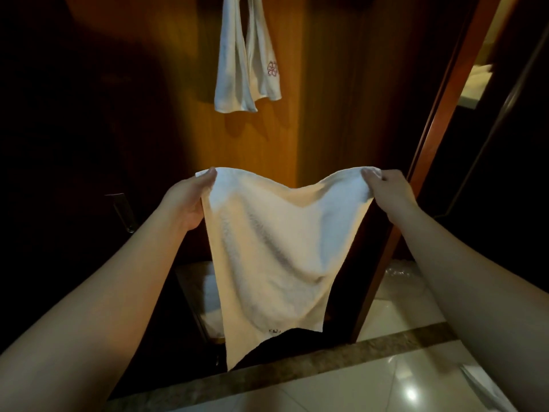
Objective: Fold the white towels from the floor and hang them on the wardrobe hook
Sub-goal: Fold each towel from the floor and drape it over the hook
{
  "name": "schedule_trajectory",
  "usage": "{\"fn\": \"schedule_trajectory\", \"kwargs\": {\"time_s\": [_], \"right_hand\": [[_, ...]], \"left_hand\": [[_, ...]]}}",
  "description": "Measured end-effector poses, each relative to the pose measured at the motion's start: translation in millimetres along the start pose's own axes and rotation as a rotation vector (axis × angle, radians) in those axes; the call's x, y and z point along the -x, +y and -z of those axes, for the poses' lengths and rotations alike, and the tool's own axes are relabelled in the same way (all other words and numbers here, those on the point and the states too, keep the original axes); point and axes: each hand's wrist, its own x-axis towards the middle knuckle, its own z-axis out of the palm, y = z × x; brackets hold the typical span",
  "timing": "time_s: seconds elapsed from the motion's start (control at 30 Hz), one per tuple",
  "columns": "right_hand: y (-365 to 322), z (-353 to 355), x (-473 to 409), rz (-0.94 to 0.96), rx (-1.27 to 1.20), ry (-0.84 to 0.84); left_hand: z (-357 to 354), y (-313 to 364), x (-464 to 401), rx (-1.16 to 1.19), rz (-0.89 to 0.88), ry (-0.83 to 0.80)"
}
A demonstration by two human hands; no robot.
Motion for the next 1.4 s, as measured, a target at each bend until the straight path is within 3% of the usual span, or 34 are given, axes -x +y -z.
{"fn": "schedule_trajectory", "kwargs": {"time_s": [0.13, 0.27, 0.43, 0.53, 0.7, 0.83, 0.97, 1.2, 1.4], "right_hand": [[-2.8, -9.3, 29.9, -0.022, -0.243, -0.112], [-14.5, -26.9, 63.3, -0.066, -0.351, -0.124], [-38.5, -52.1, 112.4, -0.26, -0.638, -0.136], [-51.3, -66.7, 147.0, -0.199, -0.604, -0.224], [-61.5, -69.9, 176.7, 0.067, -0.427, -0.192], [-53.7, -64.5, 183.5, 0.164, -0.373, -0.194], [-45.3, -53.3, 179.3, 0.259, -0.313, -0.315], [-38.7, -33.8, 173.2, 0.271, -0.341, -0.523], [-32.8, -31.6, 175.3, 0.291, -0.423, -0.389]], "left_hand": [[4.4, -4.2, 8.6, 0.05, 0.014, -0.033], [-13.7, -11.9, 24.8, 0.184, 0.101, 0.051], [-48.2, -33.3, 58.4, 0.214, 0.117, 0.085], [-75.1, -47.7, 78.8, 0.141, 0.103, 0.103], [-104.8, -56.3, 111.1, 0.021, 0.044, 0.063], [-114.9, -53.4, 131.1, -0.035, 0.02, -0.046], [-122.5, -47.7, 139.6, -0.029, 0.063, -0.154], [-129.4, -34.3, 149.8, -0.136, 0.067, -0.238], [-143.0, -40.0, 155.2, -0.313, -0.01, -0.13]]}}
